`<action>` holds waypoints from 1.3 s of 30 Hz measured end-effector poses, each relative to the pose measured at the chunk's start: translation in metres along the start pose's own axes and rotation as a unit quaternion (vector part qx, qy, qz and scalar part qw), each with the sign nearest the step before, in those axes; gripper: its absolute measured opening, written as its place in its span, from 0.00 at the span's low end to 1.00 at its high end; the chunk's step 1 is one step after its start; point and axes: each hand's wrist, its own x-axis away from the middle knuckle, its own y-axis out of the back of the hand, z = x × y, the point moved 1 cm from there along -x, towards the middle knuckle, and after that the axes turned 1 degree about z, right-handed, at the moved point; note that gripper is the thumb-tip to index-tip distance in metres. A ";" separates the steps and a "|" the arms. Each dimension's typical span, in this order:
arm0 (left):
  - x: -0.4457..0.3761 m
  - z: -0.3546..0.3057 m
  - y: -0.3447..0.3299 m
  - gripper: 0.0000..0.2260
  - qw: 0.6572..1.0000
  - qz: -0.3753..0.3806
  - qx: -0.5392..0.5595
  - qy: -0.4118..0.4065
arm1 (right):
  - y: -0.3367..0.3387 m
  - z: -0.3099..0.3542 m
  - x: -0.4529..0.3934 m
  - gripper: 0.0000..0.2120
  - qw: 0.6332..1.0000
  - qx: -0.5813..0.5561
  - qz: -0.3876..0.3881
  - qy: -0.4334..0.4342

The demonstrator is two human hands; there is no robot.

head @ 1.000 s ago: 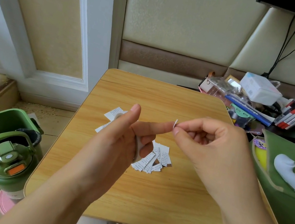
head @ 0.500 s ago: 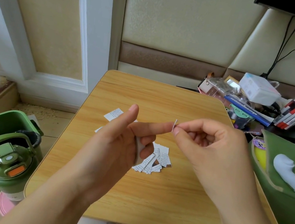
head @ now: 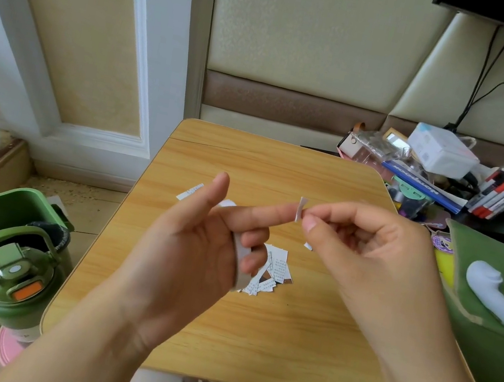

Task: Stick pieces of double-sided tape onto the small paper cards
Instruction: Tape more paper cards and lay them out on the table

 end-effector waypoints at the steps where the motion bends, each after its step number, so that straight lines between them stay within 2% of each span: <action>1: 0.000 0.000 0.000 0.29 1.000 -0.002 -0.003 0.000 | 0.000 0.000 0.000 0.04 1.000 -0.003 0.001 -0.001; 13: 0.005 0.001 -0.005 0.28 0.991 -0.044 -0.123 -0.028 | -0.002 -0.001 -0.001 0.03 0.999 0.028 -0.031 -0.010; 19: 0.004 0.001 -0.003 0.28 0.994 -0.033 -0.095 -0.029 | -0.001 0.002 -0.001 0.07 0.999 0.035 -0.027 0.004; 26: 0.003 0.001 -0.002 0.29 0.999 -0.006 -0.041 -0.015 | 0.000 0.003 0.000 0.06 0.999 0.035 -0.019 0.014; 31: 0.003 0.001 0.000 0.29 1.000 0.012 -0.001 -0.005 | 0.001 0.003 0.002 0.02 0.999 0.031 -0.022 0.030; 39: 0.002 0.001 -0.001 0.29 1.000 0.025 0.019 -0.004 | 0.003 0.007 0.004 0.02 0.994 0.084 -0.023 0.072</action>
